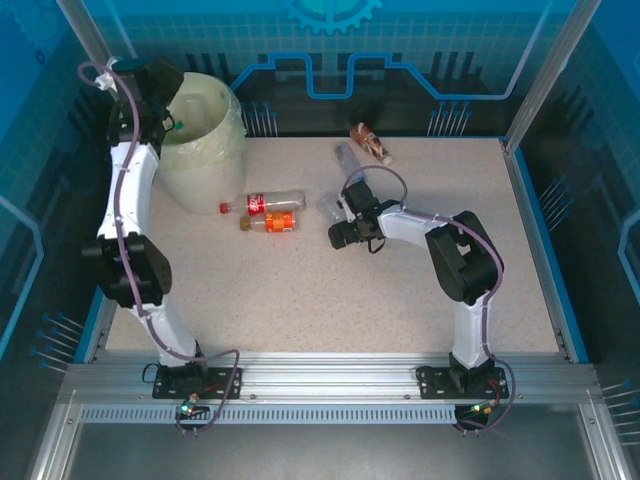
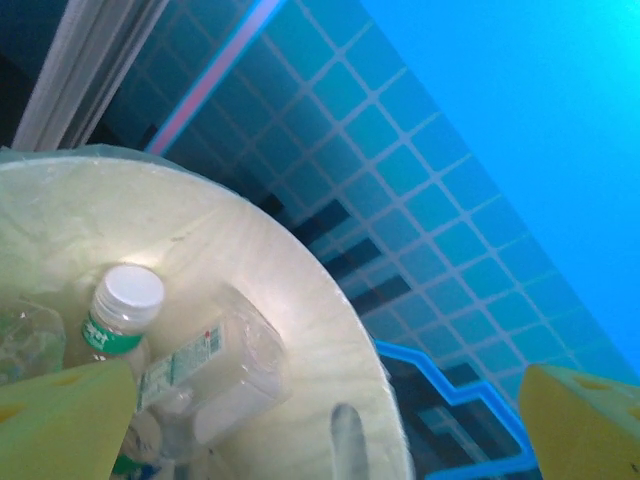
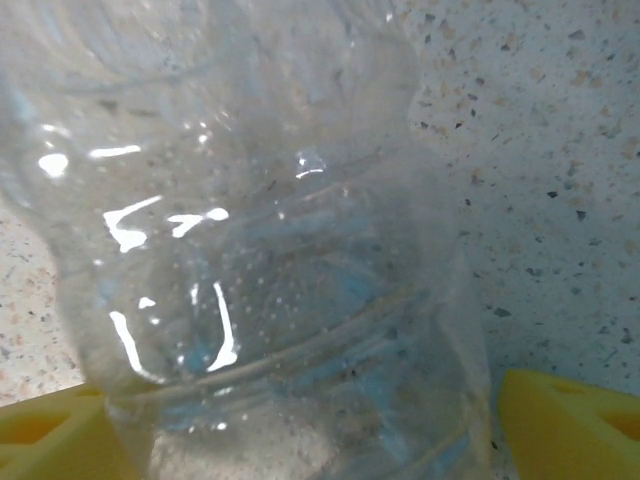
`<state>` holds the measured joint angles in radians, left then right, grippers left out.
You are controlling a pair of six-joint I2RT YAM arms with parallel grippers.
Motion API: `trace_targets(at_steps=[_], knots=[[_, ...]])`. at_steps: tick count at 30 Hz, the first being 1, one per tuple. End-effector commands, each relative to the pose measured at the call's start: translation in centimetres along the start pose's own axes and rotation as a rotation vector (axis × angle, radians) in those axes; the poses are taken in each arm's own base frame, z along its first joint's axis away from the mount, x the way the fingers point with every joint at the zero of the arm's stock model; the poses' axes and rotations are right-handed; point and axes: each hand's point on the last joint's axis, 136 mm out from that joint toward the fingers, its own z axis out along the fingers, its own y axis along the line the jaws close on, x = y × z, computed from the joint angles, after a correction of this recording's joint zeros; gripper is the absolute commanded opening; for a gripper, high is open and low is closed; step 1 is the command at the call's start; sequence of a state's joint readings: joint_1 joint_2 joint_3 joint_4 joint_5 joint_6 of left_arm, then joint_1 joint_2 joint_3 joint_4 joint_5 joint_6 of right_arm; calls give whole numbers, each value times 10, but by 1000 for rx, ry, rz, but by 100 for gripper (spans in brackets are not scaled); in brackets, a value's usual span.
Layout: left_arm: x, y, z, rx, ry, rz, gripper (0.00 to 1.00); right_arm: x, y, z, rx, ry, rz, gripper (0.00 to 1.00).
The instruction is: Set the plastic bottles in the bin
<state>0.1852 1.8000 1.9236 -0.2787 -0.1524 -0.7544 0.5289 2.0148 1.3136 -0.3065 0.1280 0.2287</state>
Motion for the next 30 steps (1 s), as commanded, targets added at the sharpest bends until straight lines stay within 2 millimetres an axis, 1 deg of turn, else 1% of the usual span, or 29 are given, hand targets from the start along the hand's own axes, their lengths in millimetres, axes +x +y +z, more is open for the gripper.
trace_targets(at_steps=[1,5,9,13,18,21,24,30], knots=[[-9,-36,-45,152,14,-3,99,-4,-7,7,25,4,17,85],[8,-39,-75,222,67,-4,99,-3,-6,12,20,15,14,79],[29,-42,-105,268,123,23,99,-2,-4,13,9,16,15,74],[57,-45,-130,298,192,63,99,-1,-5,10,9,3,26,68],[98,-52,-159,340,283,143,99,-5,-4,1,1,-43,39,59],[124,-50,-170,349,344,169,99,-6,-4,-5,-3,-70,50,56],[146,-46,-177,356,395,163,99,-8,-3,-12,-14,-94,54,53],[177,-50,-181,398,485,173,99,-18,9,-38,-62,-177,31,47]])
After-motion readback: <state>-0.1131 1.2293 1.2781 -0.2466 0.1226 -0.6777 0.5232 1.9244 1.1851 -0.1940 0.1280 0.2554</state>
